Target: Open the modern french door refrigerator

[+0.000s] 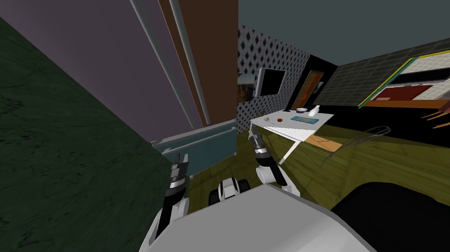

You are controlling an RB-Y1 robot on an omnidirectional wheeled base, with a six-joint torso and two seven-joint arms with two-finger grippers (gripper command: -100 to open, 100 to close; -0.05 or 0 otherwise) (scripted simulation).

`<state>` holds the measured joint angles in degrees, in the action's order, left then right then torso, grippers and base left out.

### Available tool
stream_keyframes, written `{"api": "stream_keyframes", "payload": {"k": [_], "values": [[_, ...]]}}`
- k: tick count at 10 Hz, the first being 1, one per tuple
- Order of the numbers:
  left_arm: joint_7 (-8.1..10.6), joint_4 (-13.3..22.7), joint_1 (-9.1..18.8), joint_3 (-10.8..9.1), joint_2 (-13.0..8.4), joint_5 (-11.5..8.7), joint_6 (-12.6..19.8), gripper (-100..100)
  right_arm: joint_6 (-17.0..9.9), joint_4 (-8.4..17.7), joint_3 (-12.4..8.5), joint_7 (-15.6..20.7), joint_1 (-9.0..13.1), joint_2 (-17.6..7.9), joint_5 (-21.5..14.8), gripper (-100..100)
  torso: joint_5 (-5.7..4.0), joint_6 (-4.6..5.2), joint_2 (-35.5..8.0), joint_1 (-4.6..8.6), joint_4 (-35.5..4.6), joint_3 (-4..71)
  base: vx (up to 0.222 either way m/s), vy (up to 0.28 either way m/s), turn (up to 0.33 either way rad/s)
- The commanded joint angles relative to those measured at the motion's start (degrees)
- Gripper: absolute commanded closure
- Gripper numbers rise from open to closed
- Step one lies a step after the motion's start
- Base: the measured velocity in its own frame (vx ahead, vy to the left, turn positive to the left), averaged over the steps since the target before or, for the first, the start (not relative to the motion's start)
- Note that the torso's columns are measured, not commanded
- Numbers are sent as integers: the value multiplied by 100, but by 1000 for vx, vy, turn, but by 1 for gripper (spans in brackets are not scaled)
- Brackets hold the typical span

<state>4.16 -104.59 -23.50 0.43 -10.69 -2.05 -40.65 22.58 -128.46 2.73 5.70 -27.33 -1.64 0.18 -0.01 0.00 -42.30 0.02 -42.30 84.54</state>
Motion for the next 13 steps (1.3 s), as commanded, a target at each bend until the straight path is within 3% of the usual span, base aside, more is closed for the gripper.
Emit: {"api": "stream_keyframes", "payload": {"k": [1, 13], "values": [[5, 367, 76, -40, -19, -14, -213, -100, 0, 0, 0, 0, -1, 0, 0, 0, 1, 0, 18, -4, 5, 12, 101, 15, 0], [17, 2402, 503, -246, 26, -78, -1416, -100, 0, 0, 0, 0, 0, 0, 0, 0, 0, 0, -7, 3, -1, -4, 107, 23, 3]]}}
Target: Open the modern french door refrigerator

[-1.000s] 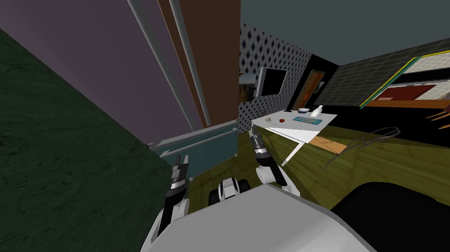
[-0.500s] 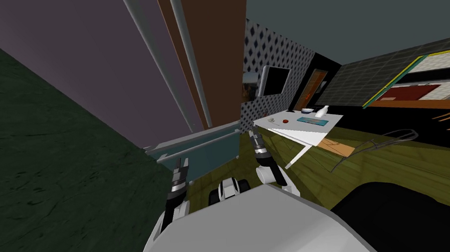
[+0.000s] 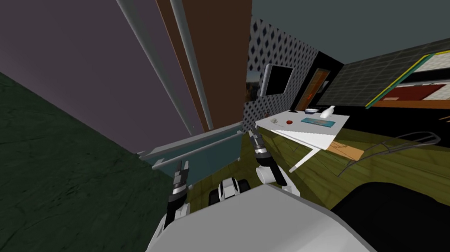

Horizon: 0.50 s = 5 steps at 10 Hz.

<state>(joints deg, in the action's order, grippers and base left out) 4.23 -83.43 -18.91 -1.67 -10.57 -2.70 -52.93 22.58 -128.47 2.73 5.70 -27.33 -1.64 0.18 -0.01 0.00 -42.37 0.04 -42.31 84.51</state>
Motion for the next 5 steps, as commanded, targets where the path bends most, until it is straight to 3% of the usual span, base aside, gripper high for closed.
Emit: {"api": "stream_keyframes", "payload": {"k": [1, 5], "values": [[12, 468, 86, -55, 39, -20, -305, -100, 0, 0, 0, 0, 0, 0, 0, 0, -1, 0, 6, -1, 2, 4, 135, 25, 4], [16, 1214, 236, -127, 240, -42, -727, -100, 0, 0, 0, 0, 0, 0, 0, 0, 1, 0, 2, -5, 1, 2, 123, 31, 3]]}}
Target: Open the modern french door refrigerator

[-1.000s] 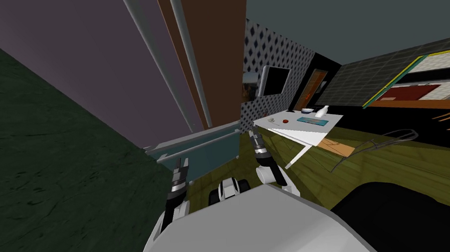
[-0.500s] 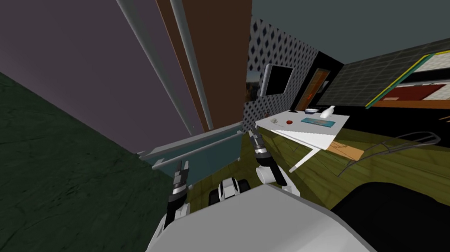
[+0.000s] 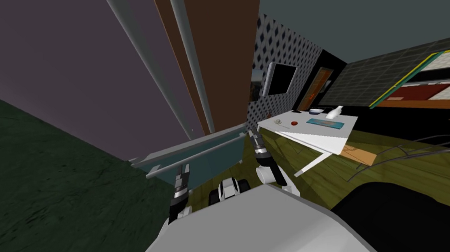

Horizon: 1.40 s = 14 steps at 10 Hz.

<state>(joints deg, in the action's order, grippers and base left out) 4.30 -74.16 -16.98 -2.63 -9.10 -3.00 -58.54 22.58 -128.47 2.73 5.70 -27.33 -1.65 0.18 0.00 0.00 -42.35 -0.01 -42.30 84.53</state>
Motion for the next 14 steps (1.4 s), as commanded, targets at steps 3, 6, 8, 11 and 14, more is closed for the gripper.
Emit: {"api": "stream_keyframes", "payload": {"k": [3, 6, 8, 11, 14], "values": [[11, 727, 132, -74, 397, -26, -412, -100, 0, 0, 0, 0, 0, 0, 0, 0, -1, 0, 6, 3, 2, 4, 110, 23, 3], [13, 1002, 190, -102, 843, -34, -574, -100, 0, 0, 0, 0, 1, 0, 0, 0, -2, 0, -3, 5, -1, -2, 68, 12, 2], [14, 1072, 204, -109, 1070, -37, -617, -100, 0, 0, 0, 0, 1, 0, 0, 0, -1, 0, -2, 2, -1, -1, 32, 10, 1], [-6, 963, 361, -132, 997, -49, -365, -100, 0, 0, 1, 0, 2, 1, 0, 0, -1, 0, 1, 1, 0, 0, -2, 3, 16], [-39, 819, 586, -164, 977, -65, -12, -100, 0, 0, 1, 0, 2, 1, 0, 0, 0, 0, 7, 1, 2, 4, -12, 2, 24]]}}
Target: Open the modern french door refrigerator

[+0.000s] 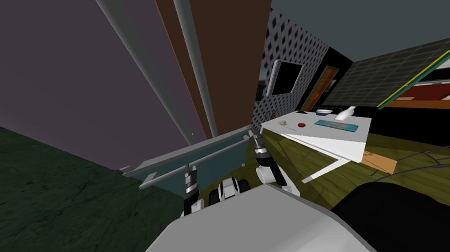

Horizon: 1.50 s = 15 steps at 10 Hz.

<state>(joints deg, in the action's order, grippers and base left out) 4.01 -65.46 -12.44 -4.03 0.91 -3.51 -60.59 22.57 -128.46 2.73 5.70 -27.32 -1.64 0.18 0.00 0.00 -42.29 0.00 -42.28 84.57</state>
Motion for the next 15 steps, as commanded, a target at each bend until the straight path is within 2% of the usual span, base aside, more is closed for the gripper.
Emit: {"api": "stream_keyframes", "payload": {"k": [1, 2, 5, 6, 7, 14, 15], "values": [[-12, -58, 79, -13, -11, -7, 135, -100, 0, 0, 0, 0, 0, 0, 0, 0, 0, 0, 1, -1, 0, 0, 0, 0, 0], [11, 45, -18, -3, -11, -3, -42, 100, 0, 0, 0, 0, 0, 0, 0, 0, 0, 0, 2, 0, 1, 1, 10, 1, -31], [33, 140, -167, 18, 2, 7, -277, 100, 0, 0, 0, 0, 0, 0, 0, 0, 44, 15, 58, -28, 55, 22, 8, 2, -16], [17, 32, -104, 1, -7, 4, -285, 100, 0, 0, 0, 0, 0, 0, 0, 0, 47, 14, 66, -30, 59, 26, -7, -1, 6], [10, -20, -36, 5, -16, 11, -122, 100, 0, 0, 0, 0, 0, 0, 0, 0, 38, 11, 62, -31, 48, 27, -107, -21, 50], [-11, -114, 103, 23, -22, 26, 360, 100, 0, 0, 0, 0, 1, 0, 0, 0, 25, 8, 46, -20, 36, 22, -114, -23, 23], [-10, -145, 125, 5, -35, 19, 270, 100, 0, 0, 0, 0, 1, 0, 0, 0, 25, 10, 42, -15, 36, 19, -42, -10, 8]]}}
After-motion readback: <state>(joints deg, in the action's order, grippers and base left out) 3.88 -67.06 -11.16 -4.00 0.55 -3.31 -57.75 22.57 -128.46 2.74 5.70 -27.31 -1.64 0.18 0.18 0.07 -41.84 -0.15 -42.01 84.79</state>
